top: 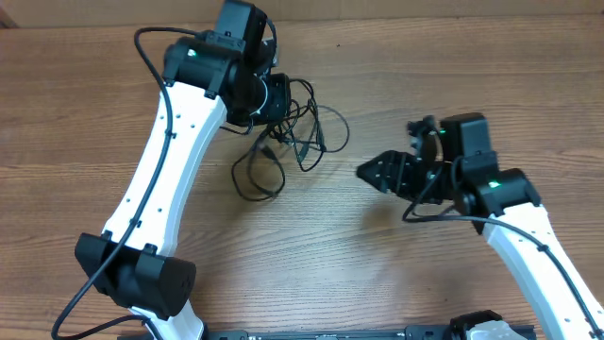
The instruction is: Untangle cables
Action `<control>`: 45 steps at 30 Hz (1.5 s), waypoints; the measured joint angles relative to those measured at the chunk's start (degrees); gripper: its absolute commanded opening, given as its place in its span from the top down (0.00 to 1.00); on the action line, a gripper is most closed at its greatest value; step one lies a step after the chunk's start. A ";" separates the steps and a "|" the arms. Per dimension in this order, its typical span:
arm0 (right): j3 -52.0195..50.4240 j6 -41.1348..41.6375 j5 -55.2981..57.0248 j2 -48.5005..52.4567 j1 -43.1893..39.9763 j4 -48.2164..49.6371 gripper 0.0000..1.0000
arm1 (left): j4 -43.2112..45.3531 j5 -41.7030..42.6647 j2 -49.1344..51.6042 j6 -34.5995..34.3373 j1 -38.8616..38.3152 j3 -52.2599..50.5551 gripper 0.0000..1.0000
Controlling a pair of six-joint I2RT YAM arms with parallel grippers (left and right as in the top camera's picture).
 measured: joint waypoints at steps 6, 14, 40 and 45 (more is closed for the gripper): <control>0.00 9.68 1.92 0.00 3.69 7.85 0.32 | -1.25 8.70 0.00 2.29 0.00 0.33 0.96; 0.00 19.06 4.35 0.92 5.90 15.69 0.32 | -1.97 26.18 0.00 20.15 -0.04 0.35 0.96; 1.16 22.88 13.05 14.01 6.21 4.70 0.96 | 1.20 31.58 0.02 29.51 6.47 0.33 0.96; 1.46 22.86 14.56 13.86 3.85 3.96 0.96 | 1.49 23.28 0.02 18.75 11.26 0.33 0.96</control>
